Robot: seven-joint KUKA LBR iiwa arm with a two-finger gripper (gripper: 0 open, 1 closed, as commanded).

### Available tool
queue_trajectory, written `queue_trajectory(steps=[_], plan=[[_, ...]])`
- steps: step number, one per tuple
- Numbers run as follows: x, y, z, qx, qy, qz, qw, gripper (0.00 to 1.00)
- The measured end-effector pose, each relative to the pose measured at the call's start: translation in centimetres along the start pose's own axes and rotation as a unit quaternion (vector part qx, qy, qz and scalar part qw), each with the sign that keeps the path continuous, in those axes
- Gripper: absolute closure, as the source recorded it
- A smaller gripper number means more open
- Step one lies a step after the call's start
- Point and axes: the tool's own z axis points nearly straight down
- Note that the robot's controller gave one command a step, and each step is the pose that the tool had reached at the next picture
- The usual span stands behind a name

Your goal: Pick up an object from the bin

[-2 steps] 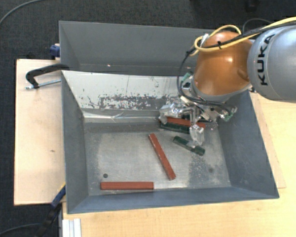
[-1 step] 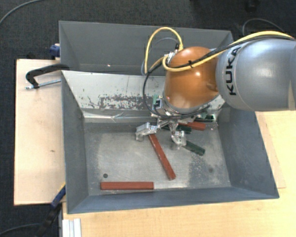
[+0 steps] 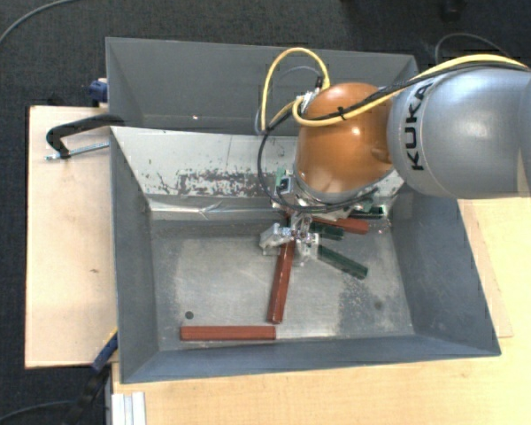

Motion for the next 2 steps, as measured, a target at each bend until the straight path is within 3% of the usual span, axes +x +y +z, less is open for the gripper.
queue_trajectory(steps=[1, 2], plan=[[0.4, 7.2, -11.6, 0.003, -0.0004, -0.164, 0.9865, 1.00], [0.4, 8.3, -14.8, 0.003, -0.0006, -0.143, 0.9897, 1.00]])
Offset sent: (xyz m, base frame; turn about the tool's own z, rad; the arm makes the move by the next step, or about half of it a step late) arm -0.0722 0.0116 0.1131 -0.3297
